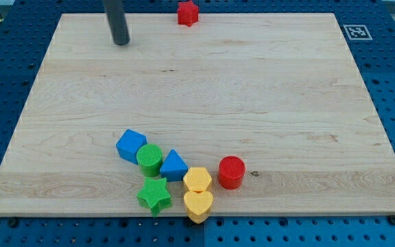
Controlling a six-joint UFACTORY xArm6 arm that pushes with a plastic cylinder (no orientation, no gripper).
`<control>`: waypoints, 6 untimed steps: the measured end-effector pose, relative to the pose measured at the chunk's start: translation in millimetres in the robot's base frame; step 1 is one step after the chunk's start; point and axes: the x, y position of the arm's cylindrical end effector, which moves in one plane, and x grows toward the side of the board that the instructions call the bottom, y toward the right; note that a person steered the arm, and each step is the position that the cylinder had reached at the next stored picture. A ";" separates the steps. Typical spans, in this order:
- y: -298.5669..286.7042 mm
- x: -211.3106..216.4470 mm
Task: Move your arm towards bottom of the blue cube
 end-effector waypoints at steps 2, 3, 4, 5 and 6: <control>-18.9 71.9; -18.9 122.0; -19.0 163.8; -19.0 203.0; -19.0 241.8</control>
